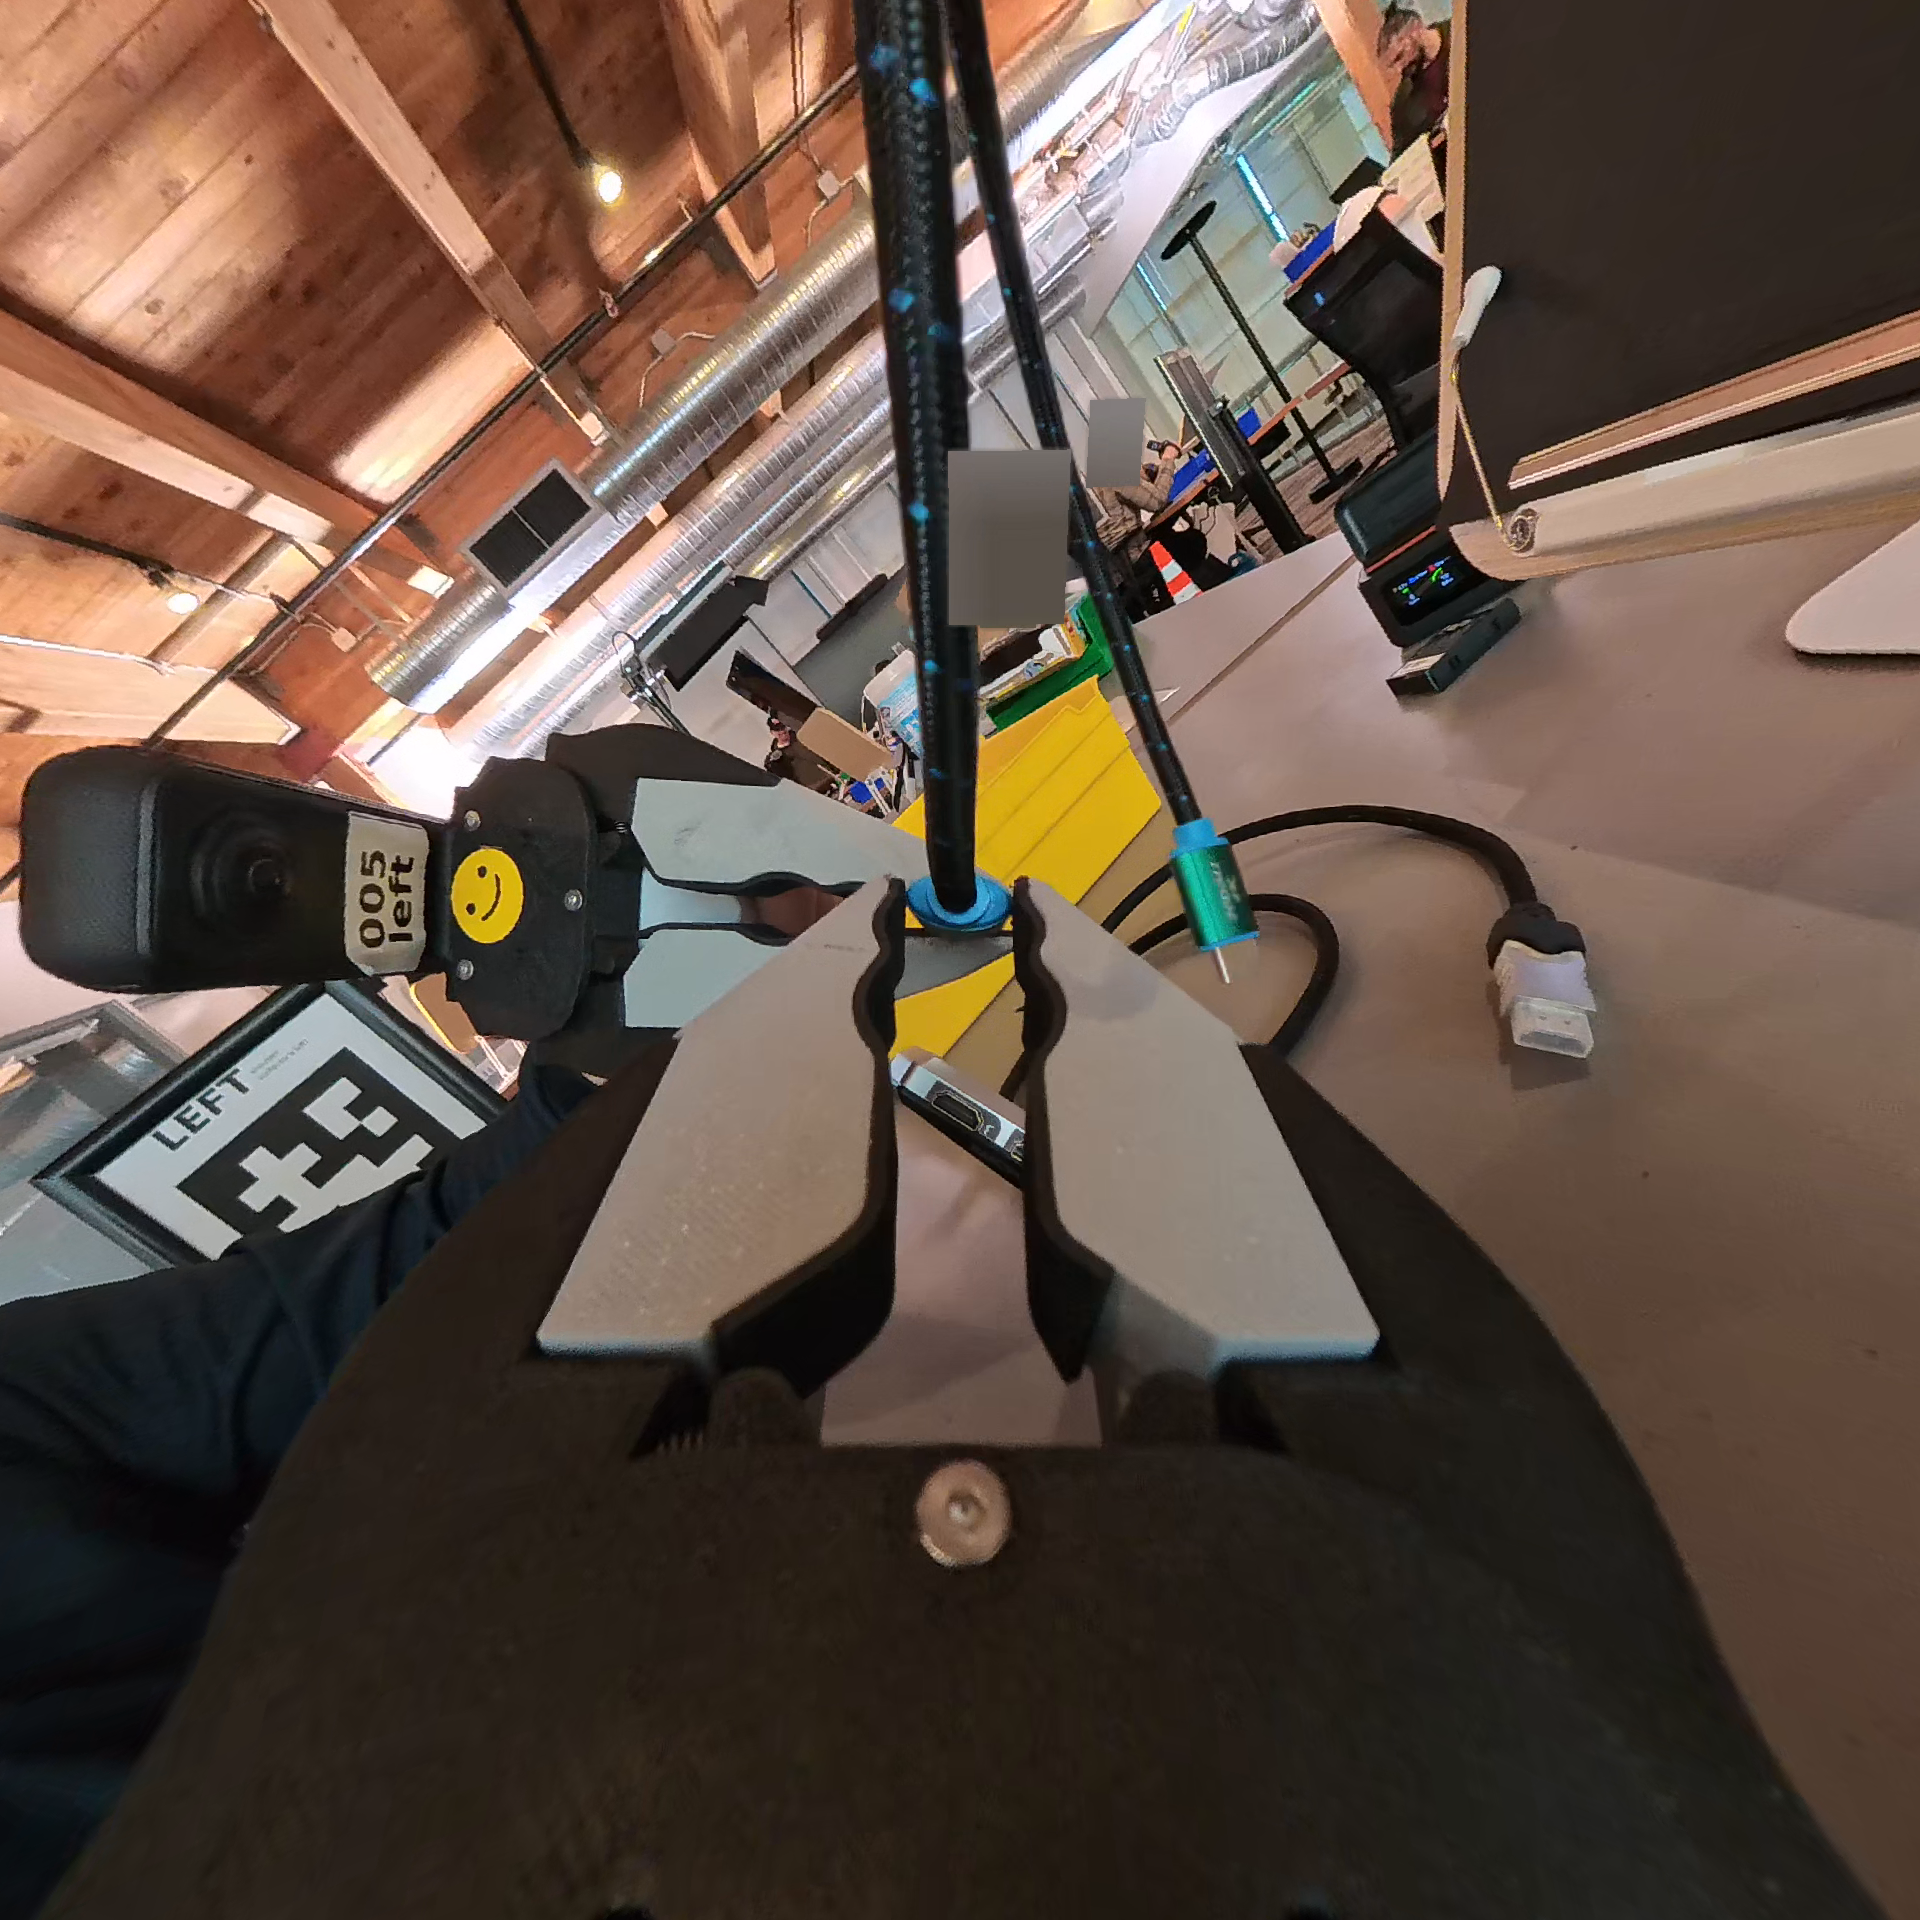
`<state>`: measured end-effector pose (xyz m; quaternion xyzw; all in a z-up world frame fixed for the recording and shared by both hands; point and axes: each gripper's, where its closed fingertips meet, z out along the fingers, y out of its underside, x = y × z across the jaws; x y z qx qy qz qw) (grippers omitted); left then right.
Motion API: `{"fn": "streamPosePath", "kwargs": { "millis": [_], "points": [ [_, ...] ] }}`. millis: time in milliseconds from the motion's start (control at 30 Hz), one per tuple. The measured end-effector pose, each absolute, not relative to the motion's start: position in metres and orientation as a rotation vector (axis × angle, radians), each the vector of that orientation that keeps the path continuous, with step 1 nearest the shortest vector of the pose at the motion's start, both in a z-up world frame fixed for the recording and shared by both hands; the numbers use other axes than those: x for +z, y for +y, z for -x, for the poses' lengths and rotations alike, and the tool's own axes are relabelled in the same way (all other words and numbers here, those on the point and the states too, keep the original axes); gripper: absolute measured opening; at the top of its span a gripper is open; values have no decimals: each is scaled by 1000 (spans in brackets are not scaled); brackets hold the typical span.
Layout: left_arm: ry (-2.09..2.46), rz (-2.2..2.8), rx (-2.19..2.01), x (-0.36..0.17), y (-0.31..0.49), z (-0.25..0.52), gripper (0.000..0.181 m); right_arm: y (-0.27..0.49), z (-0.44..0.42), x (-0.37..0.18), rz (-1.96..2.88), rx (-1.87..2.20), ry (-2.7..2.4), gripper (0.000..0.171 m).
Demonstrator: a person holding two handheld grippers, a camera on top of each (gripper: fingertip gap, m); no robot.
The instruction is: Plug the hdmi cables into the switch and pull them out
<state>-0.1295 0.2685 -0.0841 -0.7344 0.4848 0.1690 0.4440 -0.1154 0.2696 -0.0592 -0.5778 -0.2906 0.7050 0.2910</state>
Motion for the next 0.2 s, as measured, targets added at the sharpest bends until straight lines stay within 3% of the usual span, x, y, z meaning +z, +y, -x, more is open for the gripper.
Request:
{"fn": "streamPosePath", "kwargs": {
  "millis": [33,200],
  "points": [
    [1205,1822,418,-85,268,130,3,269,116,-60,1545,1875,-781,18],
    [1214,1824,425,-87,267,130,2,268,116,-62,1551,1847,-807,17]
  ]
}}
